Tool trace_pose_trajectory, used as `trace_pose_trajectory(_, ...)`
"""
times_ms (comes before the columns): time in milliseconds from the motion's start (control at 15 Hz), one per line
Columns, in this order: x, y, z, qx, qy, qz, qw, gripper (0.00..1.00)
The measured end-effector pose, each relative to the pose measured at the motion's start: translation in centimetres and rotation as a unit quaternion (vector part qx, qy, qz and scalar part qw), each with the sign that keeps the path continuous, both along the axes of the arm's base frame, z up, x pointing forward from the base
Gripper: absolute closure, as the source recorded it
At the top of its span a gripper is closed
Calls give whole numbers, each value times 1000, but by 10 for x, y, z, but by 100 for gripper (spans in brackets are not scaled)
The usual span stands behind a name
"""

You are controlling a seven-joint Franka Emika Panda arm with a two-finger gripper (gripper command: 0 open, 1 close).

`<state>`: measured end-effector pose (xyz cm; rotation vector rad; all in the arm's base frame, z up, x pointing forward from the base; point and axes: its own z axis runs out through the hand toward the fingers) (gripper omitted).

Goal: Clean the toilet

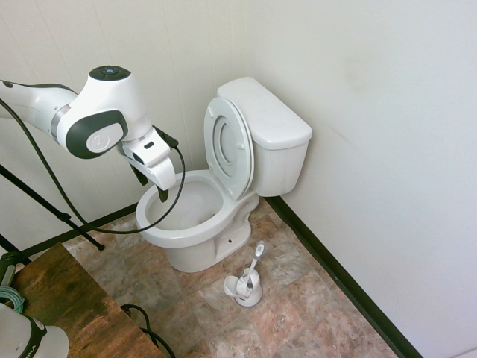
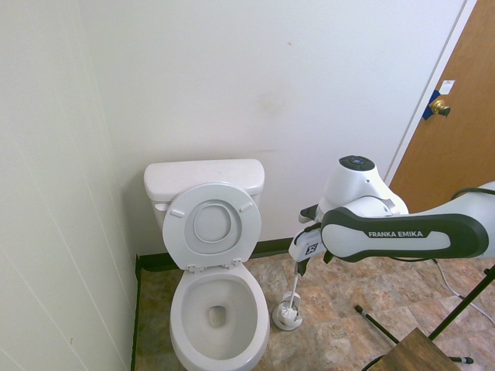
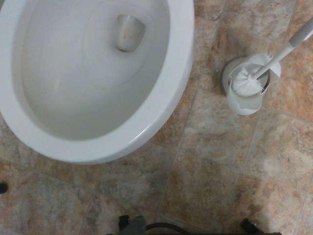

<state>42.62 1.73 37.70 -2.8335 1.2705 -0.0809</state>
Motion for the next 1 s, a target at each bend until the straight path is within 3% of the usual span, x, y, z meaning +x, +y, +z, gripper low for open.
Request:
trace_pose_trajectory(200,6,-7,-4,-3,4,-16,1000,0)
trace_pose_trajectory(467,57,-46,-36,2,27,-105,994,0)
trace_pose_trajectory(800,129,-92,-103,-26,46,-235,970,0)
trace_pose_trajectory(1000,163,-114,-146,-44,57,-286,956,0)
